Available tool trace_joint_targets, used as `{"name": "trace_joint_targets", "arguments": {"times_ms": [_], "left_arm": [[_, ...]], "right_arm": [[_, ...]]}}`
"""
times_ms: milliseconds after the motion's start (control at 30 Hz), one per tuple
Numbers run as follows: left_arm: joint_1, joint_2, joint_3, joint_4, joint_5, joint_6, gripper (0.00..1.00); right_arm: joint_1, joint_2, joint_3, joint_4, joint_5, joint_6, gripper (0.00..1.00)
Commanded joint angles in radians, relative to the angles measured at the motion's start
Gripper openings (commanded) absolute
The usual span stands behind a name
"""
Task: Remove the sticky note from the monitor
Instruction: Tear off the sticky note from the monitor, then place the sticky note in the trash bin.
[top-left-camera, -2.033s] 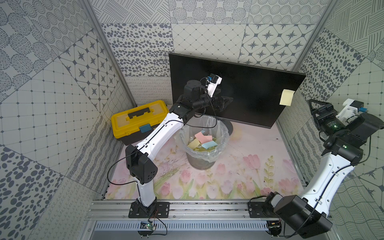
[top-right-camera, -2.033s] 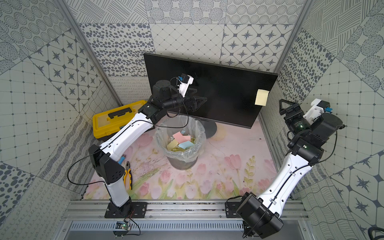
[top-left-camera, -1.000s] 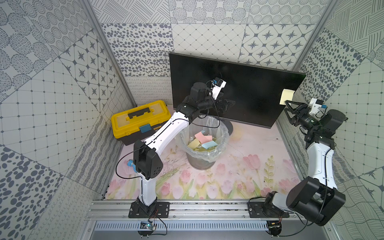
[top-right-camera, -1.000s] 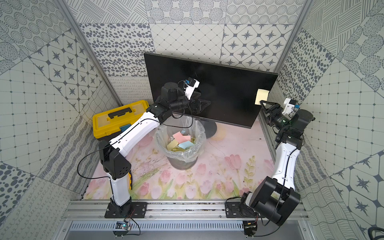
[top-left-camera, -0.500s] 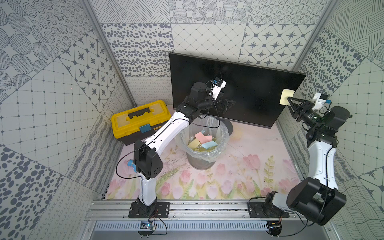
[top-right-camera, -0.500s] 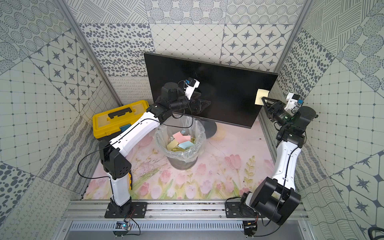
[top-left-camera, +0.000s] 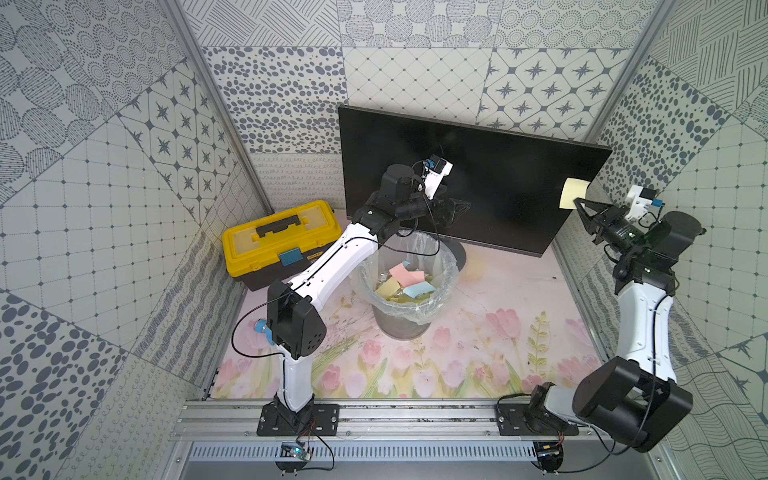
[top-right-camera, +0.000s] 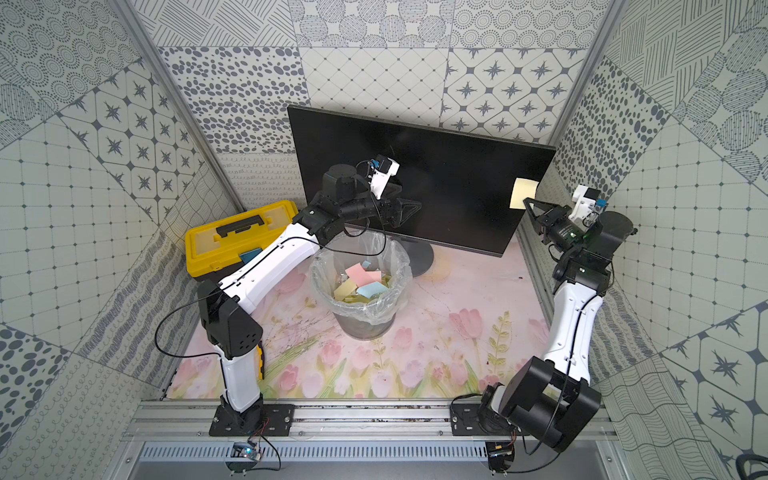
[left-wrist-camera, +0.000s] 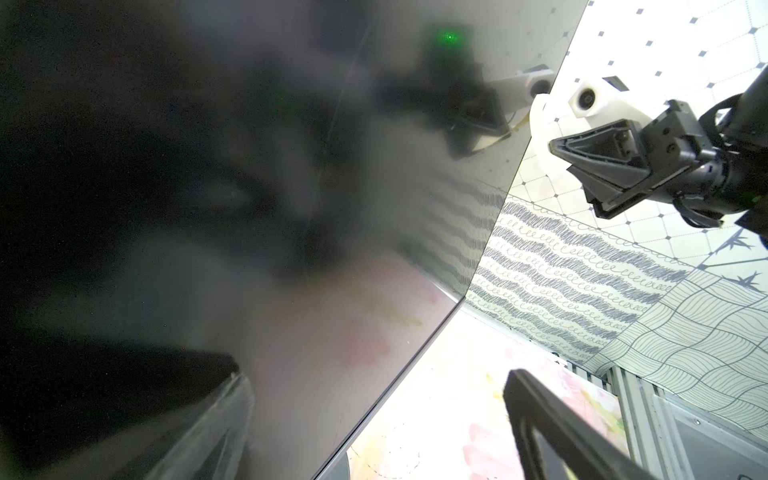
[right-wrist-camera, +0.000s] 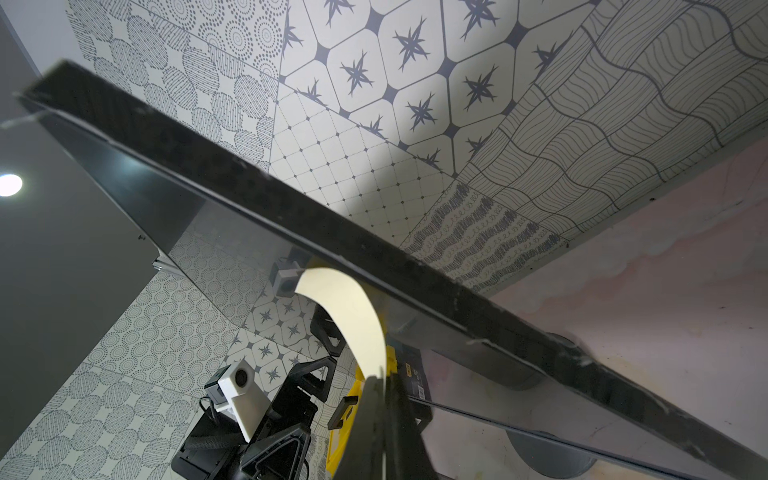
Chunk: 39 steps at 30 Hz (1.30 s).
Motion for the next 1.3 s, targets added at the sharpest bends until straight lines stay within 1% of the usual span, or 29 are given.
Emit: {"name": "trace_joint_targets", "arguments": {"times_ms": [0,100,333,633,700,867,1033,1133,1267], "left_arm": [[-0.002,0.024,0.038,0.015,-0.139,0.040,0.99],[-0.001,0.035,0.068,-0.002,-0.158,0.047,0.99],[-0.002,0.037,0.069,-0.001,-0.148,0.052,0.99],[-0.002,0.033,0.069,-0.002,-0.137,0.047,0.99],[-0.002,0.026,0.068,-0.005,-0.136,0.047,0.99],[-0.002,-0.017,0.055,-0.012,-0.174,0.063,0.99],[0.001,-0.093,-0.006,0.015,-0.210,0.095,0.99],[0.023,-0.159,-0.093,0.065,-0.196,0.050,0.99],[0.062,-0.234,-0.191,0.106,-0.187,-0.008,0.99]], "right_arm": [[0.004,-0.043,0.032,-0.014,0.010,-0.041,0.00],[0.003,-0.059,0.032,-0.034,0.005,-0.047,0.00],[0.002,-0.104,0.033,-0.046,-0.003,-0.043,0.00],[0.002,-0.128,0.097,-0.060,0.002,-0.040,0.00],[0.002,-0.132,0.103,-0.063,0.000,-0.044,0.00],[0.004,-0.149,0.106,-0.079,-0.003,-0.074,0.00],[0.027,-0.169,0.135,-0.136,-0.005,-0.154,0.00],[0.067,-0.182,0.148,-0.180,0.005,-0.215,0.00],[0.136,-0.191,0.156,-0.189,0.030,-0.269,0.00]]}}
